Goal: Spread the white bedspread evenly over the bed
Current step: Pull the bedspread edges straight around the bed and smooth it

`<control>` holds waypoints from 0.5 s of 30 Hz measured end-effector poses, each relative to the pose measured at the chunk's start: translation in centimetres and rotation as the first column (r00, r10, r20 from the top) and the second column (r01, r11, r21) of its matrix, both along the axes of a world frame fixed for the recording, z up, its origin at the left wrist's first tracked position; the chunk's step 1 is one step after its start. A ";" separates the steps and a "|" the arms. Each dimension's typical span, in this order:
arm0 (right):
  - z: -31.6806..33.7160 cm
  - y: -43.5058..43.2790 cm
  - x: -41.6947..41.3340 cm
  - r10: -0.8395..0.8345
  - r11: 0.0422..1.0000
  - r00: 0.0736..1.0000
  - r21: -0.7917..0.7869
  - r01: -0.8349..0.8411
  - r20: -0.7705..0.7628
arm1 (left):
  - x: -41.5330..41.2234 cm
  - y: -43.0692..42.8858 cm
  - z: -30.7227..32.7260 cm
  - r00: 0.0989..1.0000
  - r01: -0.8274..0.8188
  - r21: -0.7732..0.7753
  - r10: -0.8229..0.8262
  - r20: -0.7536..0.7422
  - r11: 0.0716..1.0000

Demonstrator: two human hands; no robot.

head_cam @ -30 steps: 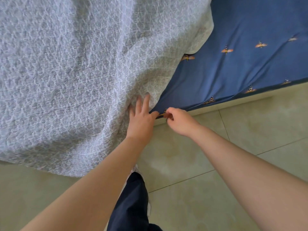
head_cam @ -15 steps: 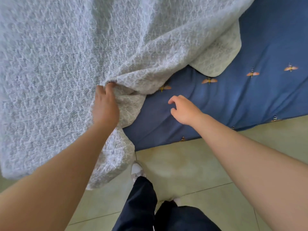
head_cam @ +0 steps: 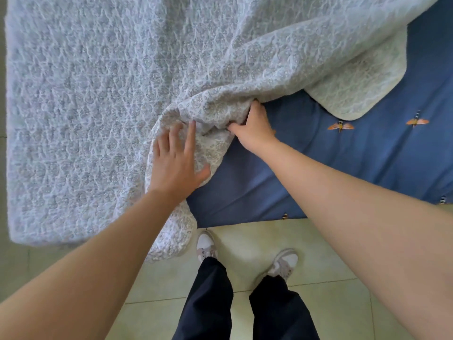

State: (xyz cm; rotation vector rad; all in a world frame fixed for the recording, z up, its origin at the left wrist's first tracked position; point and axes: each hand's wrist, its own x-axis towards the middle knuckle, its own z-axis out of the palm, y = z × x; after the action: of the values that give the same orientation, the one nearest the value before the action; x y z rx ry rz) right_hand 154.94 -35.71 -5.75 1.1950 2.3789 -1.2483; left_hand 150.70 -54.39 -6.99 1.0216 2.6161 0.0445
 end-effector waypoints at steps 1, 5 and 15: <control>0.2 -0.2 -0.1 0.007 1.000 0.999 0.022 -0.006 -0.050 | 0.6 -0.1 -0.1 0.997 0.022 -0.043 -0.019 0.071 0.999; 0.5 -0.2 0.3 0.164 0.986 0.984 0.027 -0.162 -0.073 | 1.3 0.2 -0.5 0.988 0.023 -0.098 -0.008 0.155 0.995; -0.6 -0.2 1.8 0.450 0.889 0.886 0.033 -0.456 0.111 | 0.4 1.9 2.9 0.980 -0.189 0.356 0.155 0.120 0.915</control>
State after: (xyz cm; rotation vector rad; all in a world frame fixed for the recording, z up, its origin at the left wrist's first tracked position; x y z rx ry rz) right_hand 156.70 -35.88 -6.39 0.6310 2.4358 -0.9455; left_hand 151.08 -52.48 -4.08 0.8691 2.6630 0.6284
